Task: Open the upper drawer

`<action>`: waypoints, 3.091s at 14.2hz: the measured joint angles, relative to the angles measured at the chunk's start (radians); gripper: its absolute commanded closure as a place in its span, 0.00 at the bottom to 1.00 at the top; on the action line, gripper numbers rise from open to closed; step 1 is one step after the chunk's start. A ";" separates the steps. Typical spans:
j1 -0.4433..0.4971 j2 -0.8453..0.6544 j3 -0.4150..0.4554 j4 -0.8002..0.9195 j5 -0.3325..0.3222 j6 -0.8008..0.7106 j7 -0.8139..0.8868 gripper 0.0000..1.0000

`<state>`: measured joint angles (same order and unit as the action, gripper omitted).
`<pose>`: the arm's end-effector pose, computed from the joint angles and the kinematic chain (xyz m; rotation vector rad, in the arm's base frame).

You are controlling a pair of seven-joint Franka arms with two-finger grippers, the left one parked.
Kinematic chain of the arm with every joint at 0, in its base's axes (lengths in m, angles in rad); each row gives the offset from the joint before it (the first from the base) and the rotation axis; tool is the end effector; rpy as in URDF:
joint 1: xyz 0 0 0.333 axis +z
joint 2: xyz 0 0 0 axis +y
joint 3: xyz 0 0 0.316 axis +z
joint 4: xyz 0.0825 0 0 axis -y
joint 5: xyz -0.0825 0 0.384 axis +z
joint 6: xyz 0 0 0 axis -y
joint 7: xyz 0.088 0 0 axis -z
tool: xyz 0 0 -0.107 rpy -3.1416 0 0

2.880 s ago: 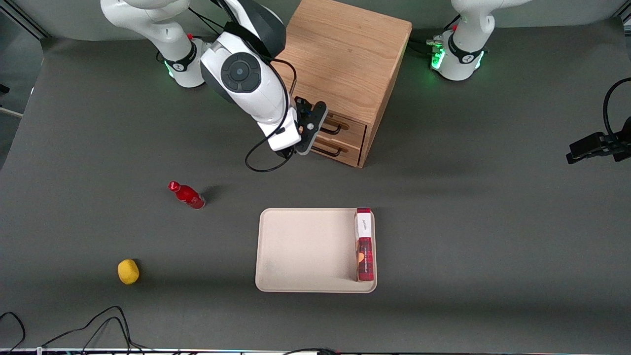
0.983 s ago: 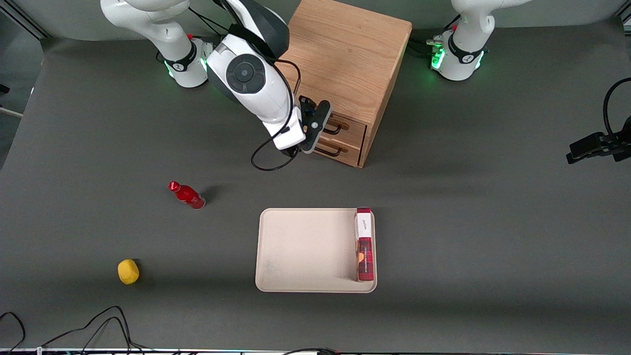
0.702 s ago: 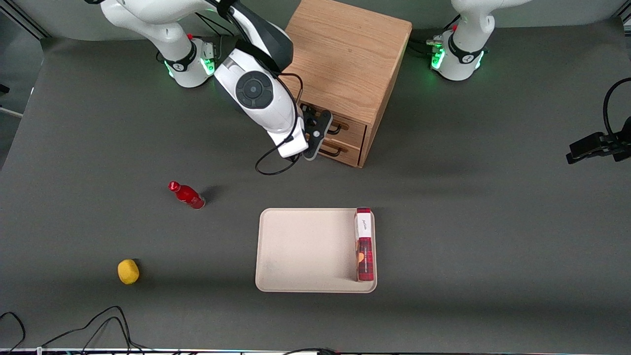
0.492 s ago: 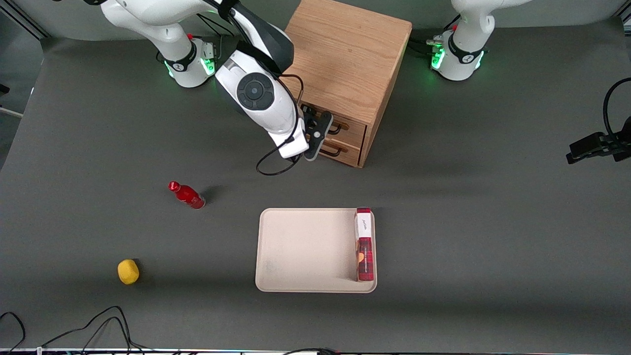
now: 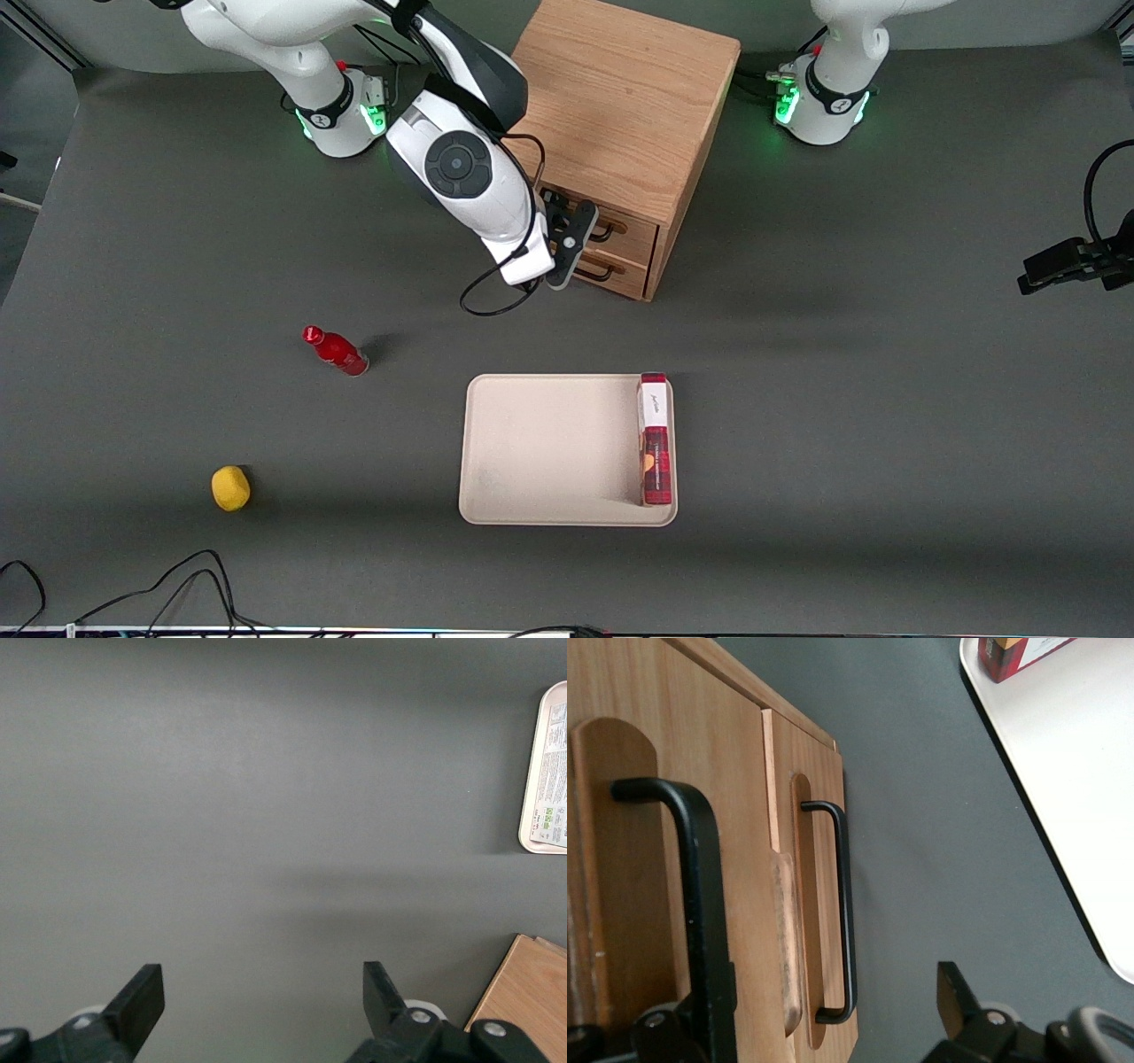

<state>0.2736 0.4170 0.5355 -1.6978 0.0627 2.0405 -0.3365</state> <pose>0.4731 0.4500 0.3815 -2.4759 -1.4847 0.1169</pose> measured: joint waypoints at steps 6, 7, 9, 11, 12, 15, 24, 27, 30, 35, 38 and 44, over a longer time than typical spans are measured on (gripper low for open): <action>-0.002 0.000 -0.002 0.004 -0.014 0.000 0.000 0.00; -0.003 0.001 -0.003 0.007 -0.022 0.001 0.000 0.00; -0.009 0.001 -0.008 0.014 -0.032 0.002 0.000 0.00; -0.014 0.002 -0.010 0.018 -0.033 0.002 0.000 0.00; -0.015 0.003 -0.011 0.020 -0.034 0.002 0.000 0.00; -0.016 0.008 -0.013 0.029 -0.049 0.002 0.000 0.00; -0.019 0.034 -0.034 0.065 -0.070 0.003 0.000 0.00; -0.019 0.034 -0.039 0.074 -0.100 0.003 0.000 0.00; -0.027 0.035 -0.044 0.079 -0.109 0.003 -0.012 0.00; -0.050 0.041 -0.048 0.109 -0.110 0.003 -0.041 0.00; -0.057 0.049 -0.048 0.126 -0.110 0.003 -0.045 0.00; -0.063 0.095 -0.050 0.176 -0.136 0.003 -0.045 0.00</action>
<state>0.2104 0.5119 0.4856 -1.5221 -0.0734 2.0437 -0.3811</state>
